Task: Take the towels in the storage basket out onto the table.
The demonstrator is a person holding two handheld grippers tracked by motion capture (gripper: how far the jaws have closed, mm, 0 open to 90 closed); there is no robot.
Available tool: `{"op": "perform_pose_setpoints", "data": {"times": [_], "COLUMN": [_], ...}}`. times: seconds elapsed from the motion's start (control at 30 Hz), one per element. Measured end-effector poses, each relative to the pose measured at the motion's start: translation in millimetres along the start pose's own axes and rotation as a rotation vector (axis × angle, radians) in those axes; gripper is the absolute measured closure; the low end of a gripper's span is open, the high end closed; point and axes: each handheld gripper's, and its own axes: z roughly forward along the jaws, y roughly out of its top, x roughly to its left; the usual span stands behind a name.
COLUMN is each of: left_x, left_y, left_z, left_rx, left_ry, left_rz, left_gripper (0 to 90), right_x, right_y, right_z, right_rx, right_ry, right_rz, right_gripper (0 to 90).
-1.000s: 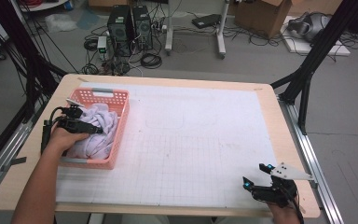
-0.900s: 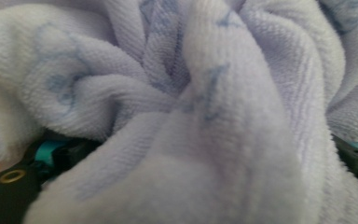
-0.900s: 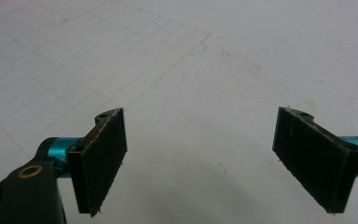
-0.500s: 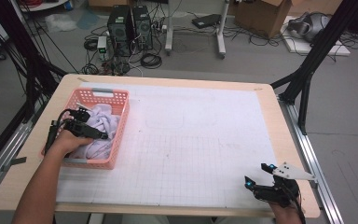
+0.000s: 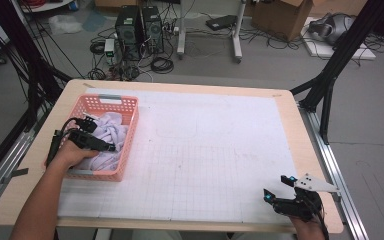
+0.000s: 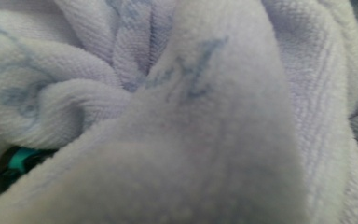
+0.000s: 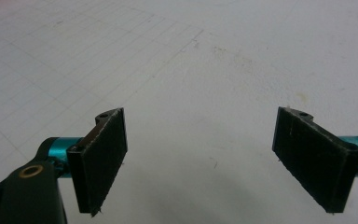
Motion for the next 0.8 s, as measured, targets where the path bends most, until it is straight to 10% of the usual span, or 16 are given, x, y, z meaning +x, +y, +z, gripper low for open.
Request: {"op": "perform_pose_setpoints", "data": {"times": [0.23,0.8], "left_x": [-1.4,4.5], "left_y": [0.5,2.7], "left_z": [-5.0,-18.1], "left_rx": [-0.03,-0.175], "left_ry": [0.014,-0.016], "left_rz": [0.007,-0.15], "left_gripper": [49.3,61.6], "right_x": [-2.7,-7.3], "right_y": [-1.0,-0.5], "right_z": [-1.1,-7.9], "right_rx": [-0.002,-0.036], "right_ry": [0.003,-0.008], "right_rz": [0.025,0.054], "right_gripper": [17.2,17.2]}}
